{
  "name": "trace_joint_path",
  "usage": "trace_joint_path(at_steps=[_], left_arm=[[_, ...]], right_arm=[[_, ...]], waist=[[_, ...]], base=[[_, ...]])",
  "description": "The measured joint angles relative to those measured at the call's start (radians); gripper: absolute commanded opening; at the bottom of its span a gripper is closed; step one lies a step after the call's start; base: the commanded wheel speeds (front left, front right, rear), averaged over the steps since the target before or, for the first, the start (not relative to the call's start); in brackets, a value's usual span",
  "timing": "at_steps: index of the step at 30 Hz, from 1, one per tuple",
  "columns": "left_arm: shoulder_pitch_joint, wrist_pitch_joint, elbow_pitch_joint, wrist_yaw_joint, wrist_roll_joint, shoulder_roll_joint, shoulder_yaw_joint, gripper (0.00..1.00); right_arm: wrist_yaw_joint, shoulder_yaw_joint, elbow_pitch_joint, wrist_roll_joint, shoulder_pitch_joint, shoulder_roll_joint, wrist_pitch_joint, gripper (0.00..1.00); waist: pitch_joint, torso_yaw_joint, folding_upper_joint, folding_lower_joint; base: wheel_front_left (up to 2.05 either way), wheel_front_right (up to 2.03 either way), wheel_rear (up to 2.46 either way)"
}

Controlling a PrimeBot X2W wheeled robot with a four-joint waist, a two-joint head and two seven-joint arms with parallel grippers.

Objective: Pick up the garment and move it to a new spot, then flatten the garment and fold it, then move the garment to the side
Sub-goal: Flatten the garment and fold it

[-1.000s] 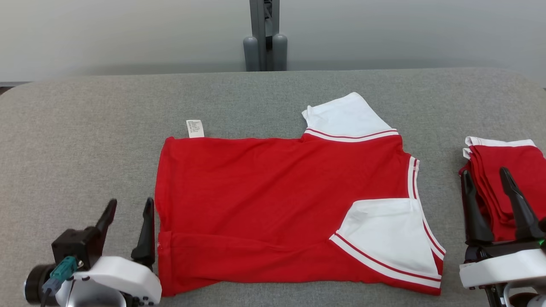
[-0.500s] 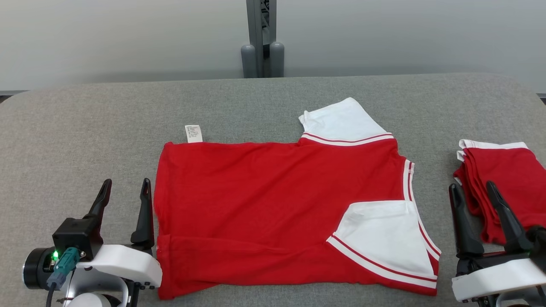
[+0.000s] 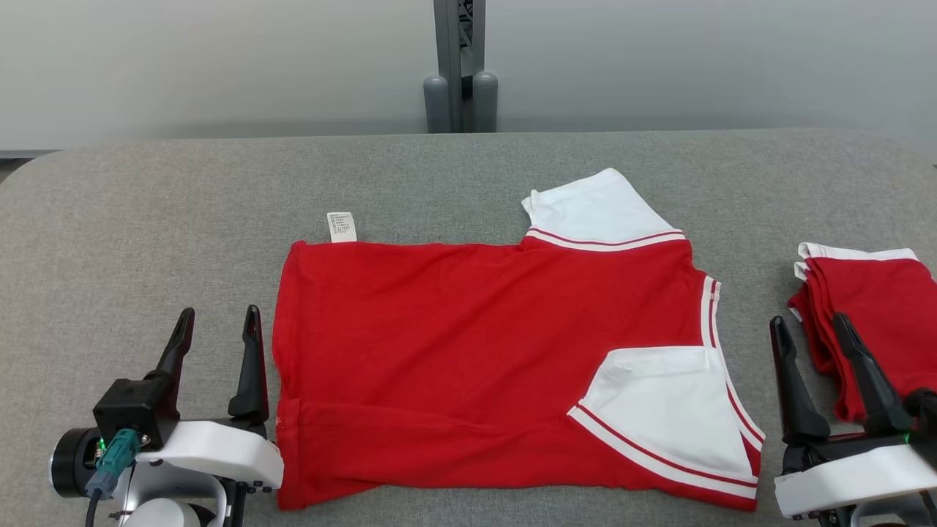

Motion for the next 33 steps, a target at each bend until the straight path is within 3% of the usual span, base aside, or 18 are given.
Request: trace_joint_path(at_steps=[8, 16, 24, 33], left_arm=[[-0.036, 0.007, 0.017, -0.018, 0.002, 0.004, -0.017, 1.00], [-0.231, 0.104, 0.085, -0.102, 0.012, 0.026, -0.067, 1.00], [-0.436, 0.216, 0.392, -0.220, -0.066, 0.023, -0.070, 1.00], [-0.595, 0.227, 0.700, -0.318, -0.098, 0.027, -0.070, 1.00]], right_arm=[[0.000, 0.003, -0.002, 0.002, -0.001, 0.000, 0.000, 1.00], [0.000, 0.019, -0.009, 0.010, -0.024, 0.000, 0.000, 1.00], [0.000, 0.039, -0.004, 0.017, -0.063, 0.000, -0.020, 1.00], [0.000, 0.059, 0.014, 0.020, -0.097, 0.000, -0.042, 1.00]], waist=[[0.015, 0.002, 0.0000, 0.0000], [0.065, -0.015, 0.0000, 0.0000], [0.145, -0.062, 0.0000, 0.0000], [0.230, -0.108, 0.0000, 0.0001]], base=[[0.00, 0.00, 0.00], [0.00, 0.00, 0.00], [0.00, 0.00, 0.00], [0.00, 0.00, 0.00]])
